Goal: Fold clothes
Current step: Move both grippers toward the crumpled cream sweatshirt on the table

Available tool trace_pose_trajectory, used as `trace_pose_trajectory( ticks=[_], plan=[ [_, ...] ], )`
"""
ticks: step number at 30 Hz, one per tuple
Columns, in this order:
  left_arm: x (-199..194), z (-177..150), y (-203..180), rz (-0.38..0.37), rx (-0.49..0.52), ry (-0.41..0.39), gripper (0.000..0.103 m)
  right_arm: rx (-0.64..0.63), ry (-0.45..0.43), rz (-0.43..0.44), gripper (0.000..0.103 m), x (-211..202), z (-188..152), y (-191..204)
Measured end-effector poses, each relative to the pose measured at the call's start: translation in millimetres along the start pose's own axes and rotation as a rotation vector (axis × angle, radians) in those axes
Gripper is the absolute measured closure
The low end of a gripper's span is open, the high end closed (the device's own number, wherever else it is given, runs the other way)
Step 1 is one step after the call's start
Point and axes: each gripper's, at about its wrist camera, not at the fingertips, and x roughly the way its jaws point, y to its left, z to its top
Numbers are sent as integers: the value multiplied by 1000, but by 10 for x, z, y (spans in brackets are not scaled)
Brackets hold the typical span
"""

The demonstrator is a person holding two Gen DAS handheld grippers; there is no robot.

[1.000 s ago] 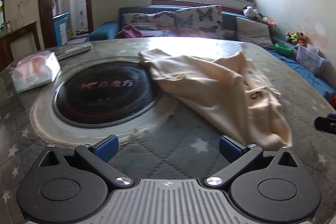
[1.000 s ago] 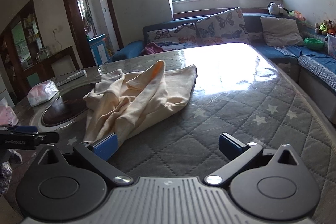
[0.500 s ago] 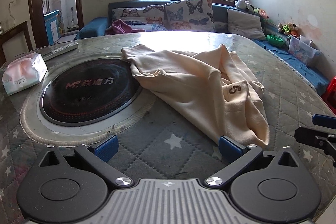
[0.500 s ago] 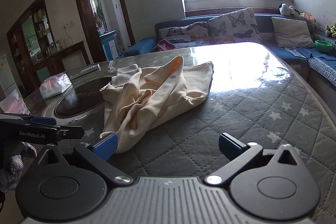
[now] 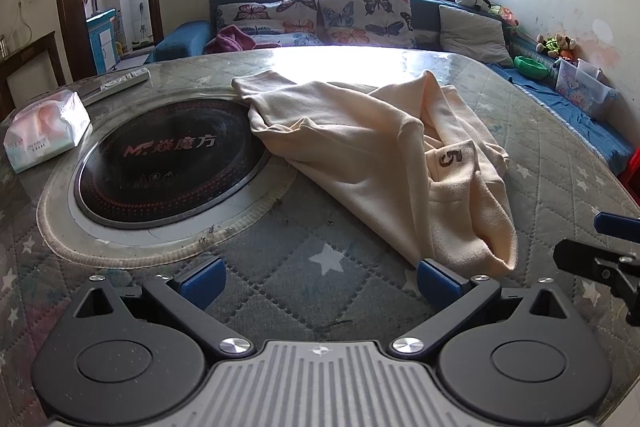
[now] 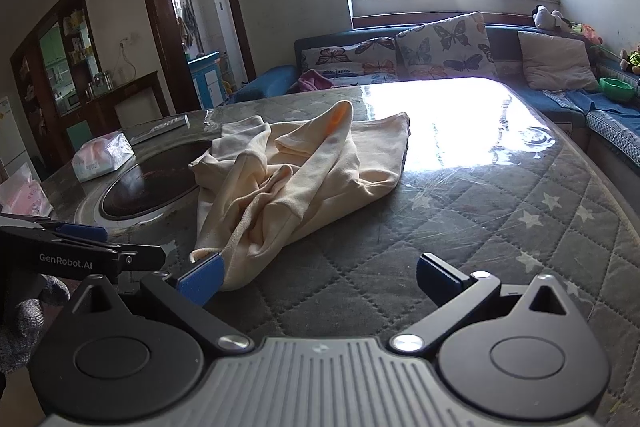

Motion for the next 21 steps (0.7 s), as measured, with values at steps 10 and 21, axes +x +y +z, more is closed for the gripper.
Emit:
trace_pose_trajectory(
  ticks=[10, 21],
  plan=[
    [45, 5, 2, -3, -10, 14, 0, -5, 11, 16, 0, 62, 9, 28],
    [106, 63, 18, -5, -17, 26, 0, -9, 21, 19, 0, 135, 53, 23]
  ],
)
